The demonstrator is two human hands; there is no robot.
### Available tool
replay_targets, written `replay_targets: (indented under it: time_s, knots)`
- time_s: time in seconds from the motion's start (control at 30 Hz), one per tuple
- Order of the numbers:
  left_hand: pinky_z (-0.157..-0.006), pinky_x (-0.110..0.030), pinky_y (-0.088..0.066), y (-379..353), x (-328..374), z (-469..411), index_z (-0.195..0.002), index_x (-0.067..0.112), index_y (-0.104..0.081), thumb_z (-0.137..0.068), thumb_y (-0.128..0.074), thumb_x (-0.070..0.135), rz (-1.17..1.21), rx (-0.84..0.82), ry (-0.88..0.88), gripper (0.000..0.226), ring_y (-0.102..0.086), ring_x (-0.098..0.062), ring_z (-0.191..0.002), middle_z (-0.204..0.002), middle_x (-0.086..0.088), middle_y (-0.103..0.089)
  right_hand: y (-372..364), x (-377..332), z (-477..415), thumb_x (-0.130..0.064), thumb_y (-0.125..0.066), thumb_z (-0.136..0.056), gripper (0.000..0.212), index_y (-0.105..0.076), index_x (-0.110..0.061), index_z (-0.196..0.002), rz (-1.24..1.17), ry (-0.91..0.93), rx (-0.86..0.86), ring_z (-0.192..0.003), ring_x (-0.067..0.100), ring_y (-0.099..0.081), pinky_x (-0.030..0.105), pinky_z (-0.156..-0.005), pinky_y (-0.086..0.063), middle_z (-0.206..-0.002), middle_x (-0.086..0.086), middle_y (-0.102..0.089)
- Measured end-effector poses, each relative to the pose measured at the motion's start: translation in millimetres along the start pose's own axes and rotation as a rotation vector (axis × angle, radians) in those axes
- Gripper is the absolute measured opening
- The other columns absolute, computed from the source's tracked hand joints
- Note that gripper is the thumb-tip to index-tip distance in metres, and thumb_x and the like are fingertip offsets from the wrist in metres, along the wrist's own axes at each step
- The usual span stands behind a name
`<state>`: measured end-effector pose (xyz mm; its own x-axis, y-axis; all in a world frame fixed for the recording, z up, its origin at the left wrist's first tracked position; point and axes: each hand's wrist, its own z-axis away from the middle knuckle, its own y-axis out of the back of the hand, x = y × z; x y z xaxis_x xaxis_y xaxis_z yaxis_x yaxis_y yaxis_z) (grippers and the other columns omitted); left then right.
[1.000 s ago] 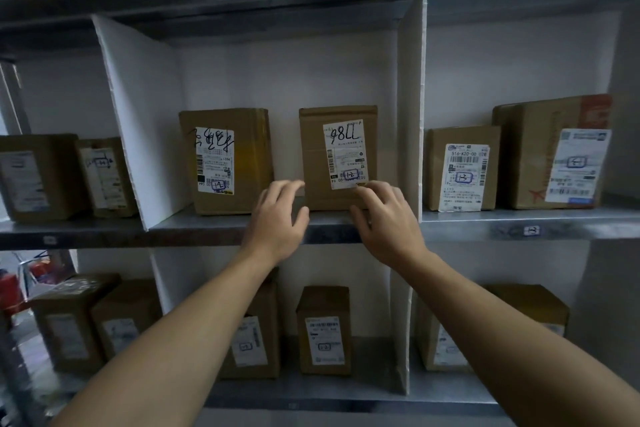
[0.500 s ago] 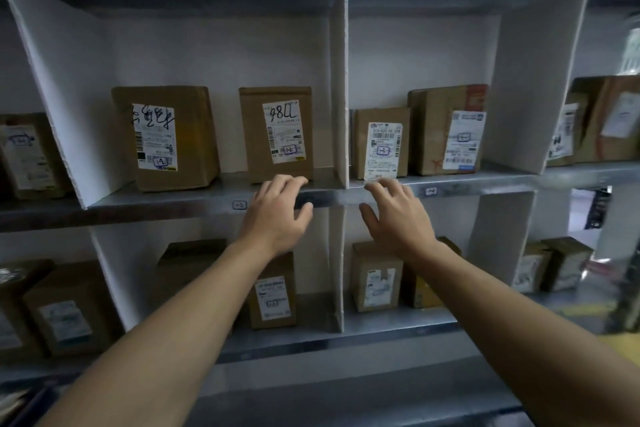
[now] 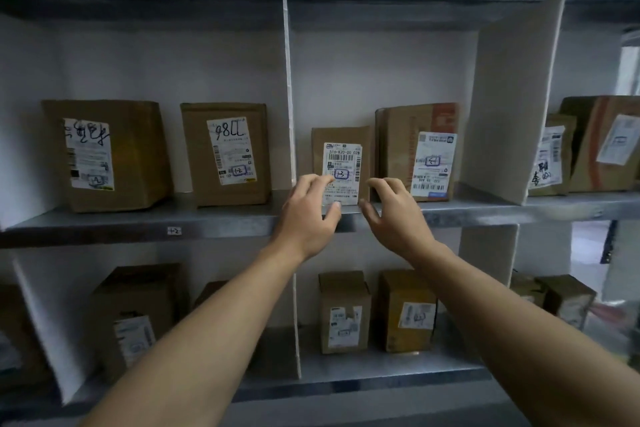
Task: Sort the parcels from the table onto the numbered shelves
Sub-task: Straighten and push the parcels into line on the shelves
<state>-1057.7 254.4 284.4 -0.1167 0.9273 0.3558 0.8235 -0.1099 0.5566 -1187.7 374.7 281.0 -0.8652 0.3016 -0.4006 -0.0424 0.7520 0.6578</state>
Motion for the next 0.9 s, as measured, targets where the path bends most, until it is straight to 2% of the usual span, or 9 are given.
replay_targets:
  time_s: [0.1, 0.13, 0.17, 0.27, 0.37, 0.43, 0.67, 0.9]
  knots:
    - [-0.085, -0.002, -0.026, -22, 2, -12, -0.138, 0.015, -0.047, -0.094, -0.058, 0.023, -0.010, 0.042, 0.072, 0.046, -0.044, -0.012, -0.124, -0.136, -0.001, -0.044, -6, 16, -21, -0.035, -0.056, -0.101, 0.042, -0.048, -0.021, -0.139, -0.087, 0.015, -0.060, -0.125, 0.023, -0.049, 0.037, -0.100, -0.046, -0.143, 0.005, -0.045]
    - [-0.082, 0.000, -0.026, -27, 1, -15, -0.139, 0.015, -0.047, -0.095, -0.058, 0.023, -0.019, 0.055, 0.094, 0.046, -0.043, -0.011, -0.124, -0.137, -0.001, -0.043, -8, 20, -27, -0.035, -0.056, -0.101, 0.043, -0.048, -0.022, -0.140, -0.124, 0.018, -0.077, -0.125, 0.022, -0.049, 0.036, -0.101, -0.046, -0.144, 0.004, -0.044]
    - [-0.084, -0.002, -0.027, -32, 0, -19, -0.139, 0.015, -0.046, -0.095, -0.057, 0.023, -0.034, 0.066, 0.111, 0.046, -0.042, -0.012, -0.124, -0.137, -0.001, -0.042, -9, 23, -32, -0.036, -0.056, -0.101, 0.044, -0.047, -0.022, -0.141, -0.162, 0.021, -0.085, -0.126, 0.021, -0.049, 0.037, -0.103, -0.046, -0.145, 0.004, -0.043]
    - [-0.095, -0.019, -0.032, -42, -4, -29, -0.138, 0.017, -0.046, -0.095, -0.057, 0.025, -0.073, 0.084, 0.160, 0.046, -0.042, -0.015, -0.124, -0.136, -0.001, -0.041, -14, 32, -46, -0.038, -0.055, -0.101, 0.046, -0.045, -0.024, -0.144, -0.230, 0.033, -0.096, -0.130, 0.023, -0.048, 0.042, -0.107, -0.047, -0.149, 0.006, -0.039]
    - [-0.103, -0.033, -0.042, -52, -11, -36, -0.138, 0.020, -0.045, -0.093, -0.057, 0.028, -0.125, 0.069, 0.200, 0.048, -0.042, -0.019, -0.126, -0.138, -0.001, -0.039, -18, 38, -54, -0.037, -0.055, -0.101, 0.047, -0.045, -0.023, -0.144, -0.251, 0.043, -0.126, -0.131, 0.026, -0.047, 0.041, -0.106, -0.046, -0.149, 0.009, -0.038]
    - [-0.107, -0.042, -0.041, -55, -16, -40, -0.139, 0.022, -0.044, -0.092, -0.058, 0.029, -0.141, 0.068, 0.242, 0.050, -0.040, -0.022, -0.130, -0.141, -0.003, -0.038, -22, 39, -59, -0.037, -0.056, -0.101, 0.047, -0.045, -0.023, -0.144, -0.252, 0.064, -0.140, -0.130, 0.029, -0.048, 0.043, -0.105, -0.045, -0.148, 0.011, -0.039]
    - [-0.108, -0.037, -0.039, -60, -22, -47, -0.143, 0.023, -0.038, -0.092, -0.059, 0.026, -0.150, 0.023, 0.262, 0.056, -0.039, -0.019, -0.131, -0.143, -0.001, -0.037, -23, 43, -70, -0.036, -0.058, -0.100, 0.048, -0.045, -0.023, -0.144, -0.278, 0.094, -0.143, -0.130, 0.029, -0.048, 0.042, -0.106, -0.043, -0.146, 0.011, -0.042]
    - [-0.106, -0.031, -0.034, -63, -22, -51, -0.145, 0.020, -0.036, -0.091, -0.059, 0.023, -0.173, 0.027, 0.286, 0.059, -0.038, -0.019, -0.132, -0.144, -0.003, -0.036, -21, 46, -75, -0.035, -0.060, -0.099, 0.056, -0.041, -0.022, -0.149, -0.240, 0.125, -0.215, -0.137, 0.029, -0.042, 0.039, -0.110, -0.039, -0.152, 0.012, -0.035]
